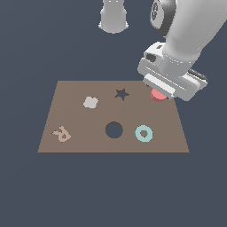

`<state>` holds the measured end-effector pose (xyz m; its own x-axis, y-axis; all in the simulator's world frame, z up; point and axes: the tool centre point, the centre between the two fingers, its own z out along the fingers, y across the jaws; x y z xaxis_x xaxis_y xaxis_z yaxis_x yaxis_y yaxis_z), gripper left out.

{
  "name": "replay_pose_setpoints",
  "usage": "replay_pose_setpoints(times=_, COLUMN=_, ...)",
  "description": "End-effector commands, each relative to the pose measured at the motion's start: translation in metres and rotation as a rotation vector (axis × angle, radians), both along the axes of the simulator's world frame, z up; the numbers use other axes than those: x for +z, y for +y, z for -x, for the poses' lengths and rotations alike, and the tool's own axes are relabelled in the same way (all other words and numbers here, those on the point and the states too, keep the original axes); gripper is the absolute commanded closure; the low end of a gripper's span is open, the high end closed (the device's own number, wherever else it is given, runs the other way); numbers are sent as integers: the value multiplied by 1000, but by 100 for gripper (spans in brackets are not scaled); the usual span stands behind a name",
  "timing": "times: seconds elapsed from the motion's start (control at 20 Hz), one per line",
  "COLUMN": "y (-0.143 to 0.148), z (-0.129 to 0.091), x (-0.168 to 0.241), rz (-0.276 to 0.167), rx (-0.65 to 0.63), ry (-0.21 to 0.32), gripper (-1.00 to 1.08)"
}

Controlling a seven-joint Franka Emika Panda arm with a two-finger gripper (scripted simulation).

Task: Insert a designated object into the corresponding slot on a board.

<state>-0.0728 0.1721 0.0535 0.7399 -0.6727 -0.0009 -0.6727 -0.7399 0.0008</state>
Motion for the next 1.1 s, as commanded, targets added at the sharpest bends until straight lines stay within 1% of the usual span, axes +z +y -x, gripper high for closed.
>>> replay_pose_setpoints(times=0.0, y=5, z=-1, x=-2, rz=0, rx=-17, ry=-1, gripper=-92)
replay_pose_setpoints(times=0.4, y=8, z=-2, x=-5, rz=0, rx=-24, ry=-1, gripper=-92)
replay_pose_setpoints(times=0.85, y=8, z=-2, x=-24, rz=0, rx=-28, ry=-1, gripper=-92)
replay_pose_setpoints(times=0.9, y=8, z=-2, x=-24, rz=0, rx=-28, ry=-1, gripper=108)
replay_pose_setpoints(times=1.05, y=8, z=-2, x=-24, rz=0, rx=-28, ry=-1, gripper=108)
